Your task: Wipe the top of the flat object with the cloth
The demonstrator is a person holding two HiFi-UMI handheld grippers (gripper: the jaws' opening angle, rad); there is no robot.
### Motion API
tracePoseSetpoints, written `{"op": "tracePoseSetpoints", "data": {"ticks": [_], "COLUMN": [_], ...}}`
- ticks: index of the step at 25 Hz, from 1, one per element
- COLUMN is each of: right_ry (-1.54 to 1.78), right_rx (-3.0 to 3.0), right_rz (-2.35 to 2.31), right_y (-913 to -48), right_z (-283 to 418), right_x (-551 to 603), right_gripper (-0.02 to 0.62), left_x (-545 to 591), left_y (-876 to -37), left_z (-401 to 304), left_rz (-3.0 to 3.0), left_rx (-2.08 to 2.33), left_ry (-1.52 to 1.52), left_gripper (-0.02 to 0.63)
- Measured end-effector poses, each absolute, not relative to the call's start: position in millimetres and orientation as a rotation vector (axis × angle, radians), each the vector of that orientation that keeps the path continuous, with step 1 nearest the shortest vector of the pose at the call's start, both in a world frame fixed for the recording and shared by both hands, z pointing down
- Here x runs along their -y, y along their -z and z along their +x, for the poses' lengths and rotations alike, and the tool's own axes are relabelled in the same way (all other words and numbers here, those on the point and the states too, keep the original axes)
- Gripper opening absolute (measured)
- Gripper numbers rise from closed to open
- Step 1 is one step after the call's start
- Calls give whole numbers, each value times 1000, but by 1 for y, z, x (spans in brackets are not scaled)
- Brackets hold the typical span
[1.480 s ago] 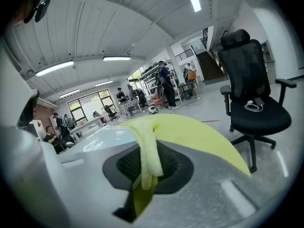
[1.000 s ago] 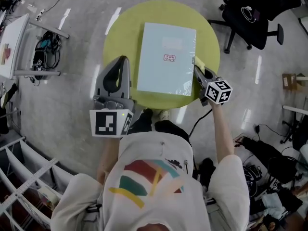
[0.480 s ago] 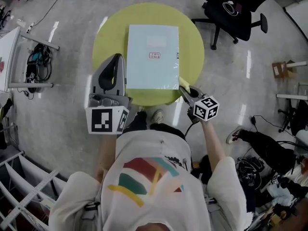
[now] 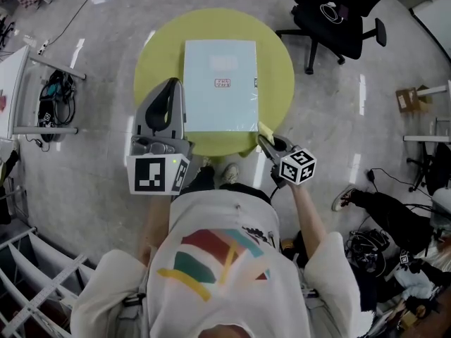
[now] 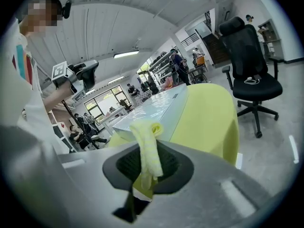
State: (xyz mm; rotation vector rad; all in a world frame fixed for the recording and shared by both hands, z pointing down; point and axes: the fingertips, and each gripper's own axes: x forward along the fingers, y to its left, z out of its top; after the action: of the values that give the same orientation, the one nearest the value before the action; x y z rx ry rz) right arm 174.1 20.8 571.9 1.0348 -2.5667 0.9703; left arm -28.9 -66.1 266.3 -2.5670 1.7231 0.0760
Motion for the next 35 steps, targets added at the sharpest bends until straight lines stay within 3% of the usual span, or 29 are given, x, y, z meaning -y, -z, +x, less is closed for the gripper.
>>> {"op": "tracePoseSetpoints", "data": {"ticks": [7, 14, 23, 31, 35], "right_ry": [-938, -586, -105, 240, 233], "right_rx": [2461, 2474, 2615, 2560, 2536], "right_rz": [1235, 1577, 1754, 1710, 1740], "right_y": [-558, -444, -282, -244, -248], "right_z": [198, 208, 131, 80, 77], "right_x": [8, 94, 90, 48, 42], "right_gripper": [26, 26, 26, 26, 28], "left_x": [68, 73, 68, 54, 51], "left_y": [-264, -245, -218, -214, -212], "left_z": [-29, -30, -16, -4, -5], "left_rz": [-2568, -2546, -2524, -2549, -2537], "left_rx": [-1720, -1717, -1630, -1549, -1551], "left_ry": [-102, -162, -202, -161, -168], "left_gripper": [17, 17, 17, 17, 17]}}
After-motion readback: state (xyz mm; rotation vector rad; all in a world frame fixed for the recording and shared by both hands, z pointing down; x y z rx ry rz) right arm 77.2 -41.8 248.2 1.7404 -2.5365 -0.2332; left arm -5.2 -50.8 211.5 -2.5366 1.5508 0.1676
